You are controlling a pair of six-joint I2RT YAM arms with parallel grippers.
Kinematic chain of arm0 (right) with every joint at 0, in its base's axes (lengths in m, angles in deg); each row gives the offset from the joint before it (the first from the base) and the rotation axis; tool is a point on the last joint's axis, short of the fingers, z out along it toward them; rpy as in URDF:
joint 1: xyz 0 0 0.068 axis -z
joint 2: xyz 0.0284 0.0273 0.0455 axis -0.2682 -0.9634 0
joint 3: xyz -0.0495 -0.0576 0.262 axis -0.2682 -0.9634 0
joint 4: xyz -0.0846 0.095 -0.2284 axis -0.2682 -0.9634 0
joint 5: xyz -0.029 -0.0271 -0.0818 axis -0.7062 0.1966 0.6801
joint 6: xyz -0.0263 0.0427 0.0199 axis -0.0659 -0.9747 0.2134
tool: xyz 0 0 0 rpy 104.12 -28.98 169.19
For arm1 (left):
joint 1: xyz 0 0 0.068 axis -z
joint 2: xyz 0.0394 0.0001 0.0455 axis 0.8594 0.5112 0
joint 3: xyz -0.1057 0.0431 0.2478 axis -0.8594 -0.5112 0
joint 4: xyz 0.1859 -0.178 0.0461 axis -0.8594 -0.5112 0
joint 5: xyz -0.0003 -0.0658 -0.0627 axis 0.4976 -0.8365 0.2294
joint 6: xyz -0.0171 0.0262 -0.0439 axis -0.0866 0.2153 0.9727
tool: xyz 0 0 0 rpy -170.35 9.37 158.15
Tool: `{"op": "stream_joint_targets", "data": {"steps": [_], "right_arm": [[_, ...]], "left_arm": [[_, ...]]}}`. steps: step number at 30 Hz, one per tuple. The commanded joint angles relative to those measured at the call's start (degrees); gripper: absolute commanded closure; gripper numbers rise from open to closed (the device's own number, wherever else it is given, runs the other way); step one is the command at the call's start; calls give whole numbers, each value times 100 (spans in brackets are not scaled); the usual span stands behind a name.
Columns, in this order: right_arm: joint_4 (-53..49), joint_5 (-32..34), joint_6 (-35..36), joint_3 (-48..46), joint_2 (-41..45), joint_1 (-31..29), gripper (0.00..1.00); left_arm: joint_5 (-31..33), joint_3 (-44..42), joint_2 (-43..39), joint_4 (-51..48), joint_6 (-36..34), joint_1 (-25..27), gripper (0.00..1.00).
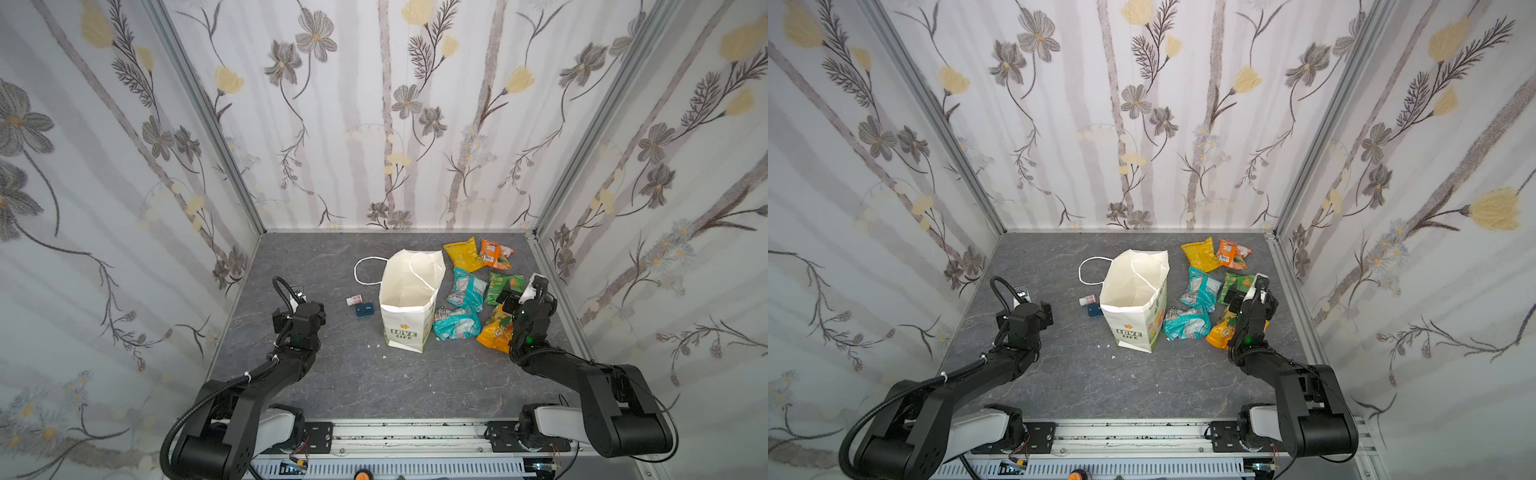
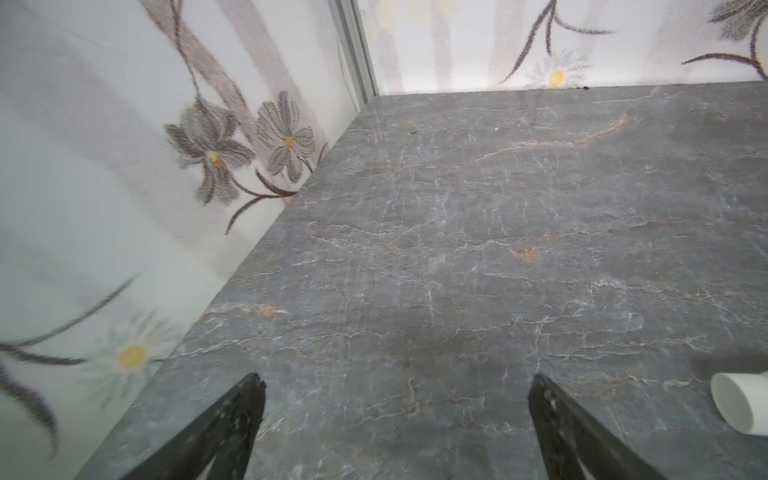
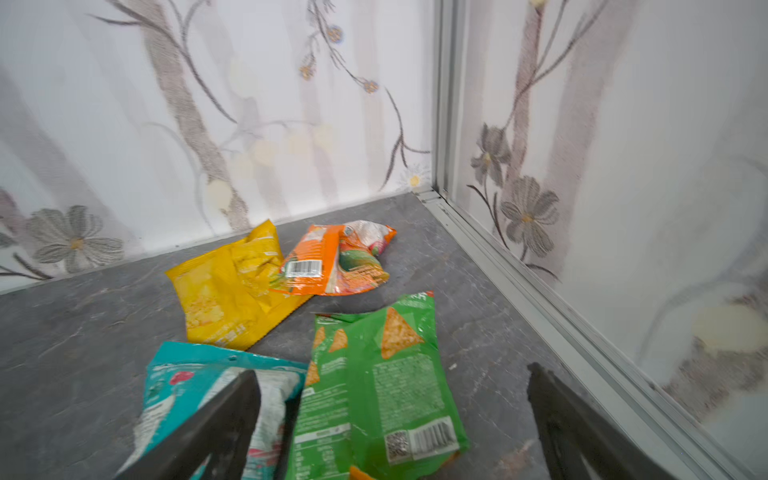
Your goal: Take the snacks out of the paper bag
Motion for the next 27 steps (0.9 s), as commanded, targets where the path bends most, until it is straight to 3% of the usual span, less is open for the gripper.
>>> {"op": "stream_joint_targets", "data": {"steps": [1,5,6,10,12,27], "right_arm": [[1044,-100,463,-210,-9,44,0],[1488,-1098,529,-485,-114,280,0],[2035,-1208,569,-621,-286,296,0],[1828,-1148,542,-573,-205,293,0],[1967,-1164,547,-608,-230,299,0],[1831,-1167,547,-539,-250,298,0]], "left_arm": [[-1118,20,568,1746,-348,-170,1],[-1498,258,1152,1980,-432,-412,0],[-1774,247,1307,2159,-367,-560,0],[-2197,148,1782,2706,132,-1054,0],[-2115,344,1644,2086,319,-1127,0],[-2024,302,1728,2275,254,-1082,0]]}}
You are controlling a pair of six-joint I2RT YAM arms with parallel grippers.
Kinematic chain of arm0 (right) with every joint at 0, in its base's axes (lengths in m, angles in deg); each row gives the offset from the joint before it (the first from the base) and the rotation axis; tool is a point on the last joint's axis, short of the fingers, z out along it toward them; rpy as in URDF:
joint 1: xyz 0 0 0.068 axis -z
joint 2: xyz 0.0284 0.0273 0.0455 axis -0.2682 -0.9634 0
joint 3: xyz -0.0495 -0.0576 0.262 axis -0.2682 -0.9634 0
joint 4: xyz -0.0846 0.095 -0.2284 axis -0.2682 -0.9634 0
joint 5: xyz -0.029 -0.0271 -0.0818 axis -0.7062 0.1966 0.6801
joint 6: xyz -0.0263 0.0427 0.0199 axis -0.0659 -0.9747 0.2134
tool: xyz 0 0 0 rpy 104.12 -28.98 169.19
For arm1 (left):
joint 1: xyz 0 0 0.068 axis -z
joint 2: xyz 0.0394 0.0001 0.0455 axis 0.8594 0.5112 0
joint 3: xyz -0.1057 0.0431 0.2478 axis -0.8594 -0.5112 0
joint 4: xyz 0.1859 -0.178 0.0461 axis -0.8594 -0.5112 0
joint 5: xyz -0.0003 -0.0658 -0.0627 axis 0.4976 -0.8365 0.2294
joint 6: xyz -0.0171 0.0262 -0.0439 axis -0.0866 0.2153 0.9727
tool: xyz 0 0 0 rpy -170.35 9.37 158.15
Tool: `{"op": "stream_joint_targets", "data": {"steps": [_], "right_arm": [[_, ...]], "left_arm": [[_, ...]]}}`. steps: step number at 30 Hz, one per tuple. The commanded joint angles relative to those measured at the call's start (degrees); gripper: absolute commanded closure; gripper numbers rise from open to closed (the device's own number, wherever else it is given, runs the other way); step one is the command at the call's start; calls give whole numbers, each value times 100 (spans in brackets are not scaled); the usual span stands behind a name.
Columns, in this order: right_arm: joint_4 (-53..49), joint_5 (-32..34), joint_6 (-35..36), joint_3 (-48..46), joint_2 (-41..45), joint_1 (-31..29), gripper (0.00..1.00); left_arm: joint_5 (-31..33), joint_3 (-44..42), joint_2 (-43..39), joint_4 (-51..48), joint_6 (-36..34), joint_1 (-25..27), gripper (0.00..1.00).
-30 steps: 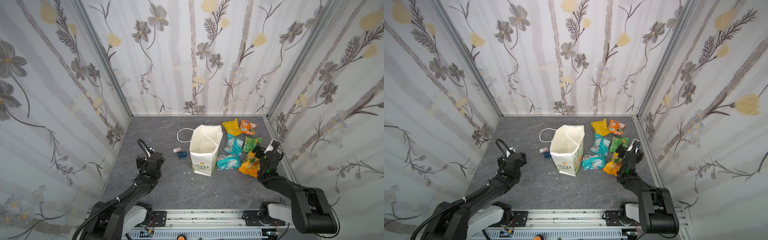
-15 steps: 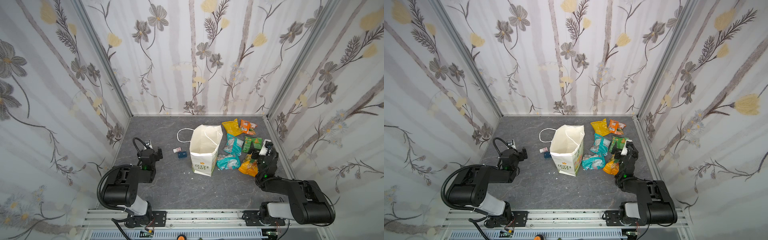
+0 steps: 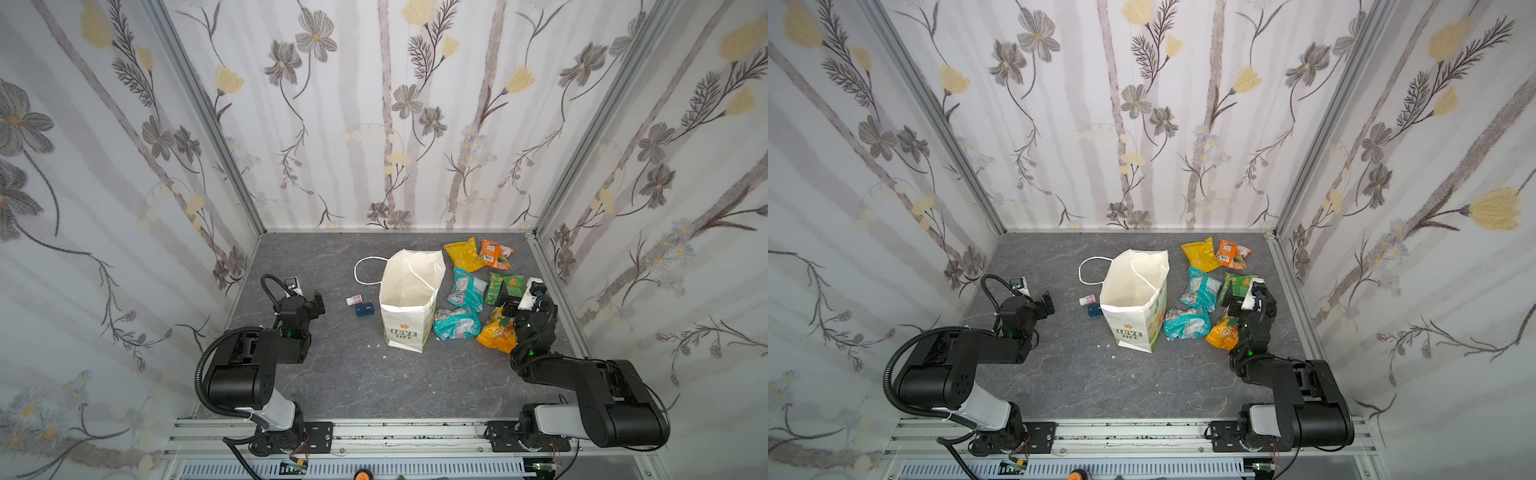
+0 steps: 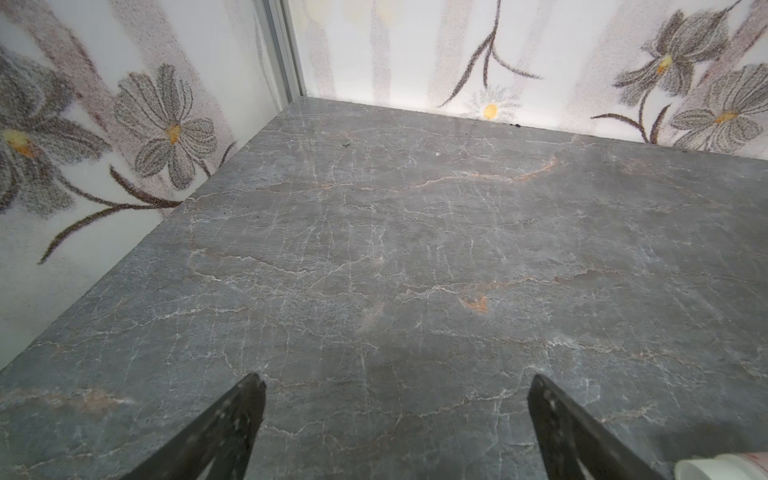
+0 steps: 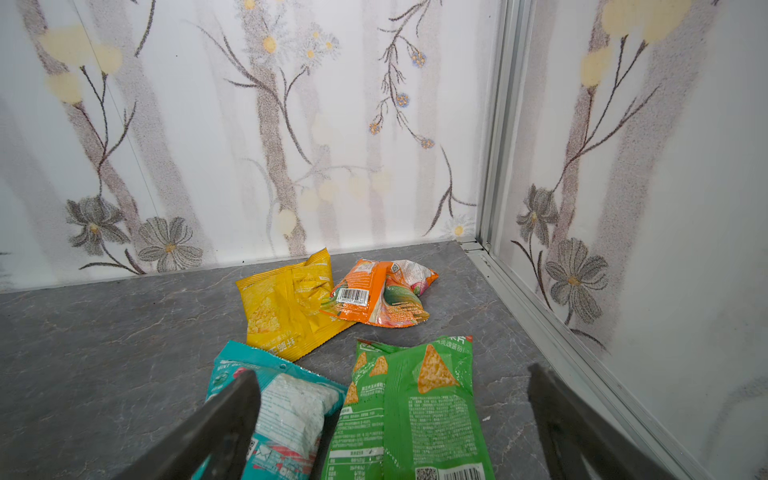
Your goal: Take the snacks out of the paper bag
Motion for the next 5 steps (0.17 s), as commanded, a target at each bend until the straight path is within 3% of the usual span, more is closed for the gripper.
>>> {"op": "stream_joint_targets", "data": {"steps": [1,5], "right_arm": [[206,-44,114,50,-20,11,0],[468,50,91,-123,42,1,0]], "left_arm": [[-4,37,5,172,53,-7,0],[-4,43,9,194,47,2,0]]}}
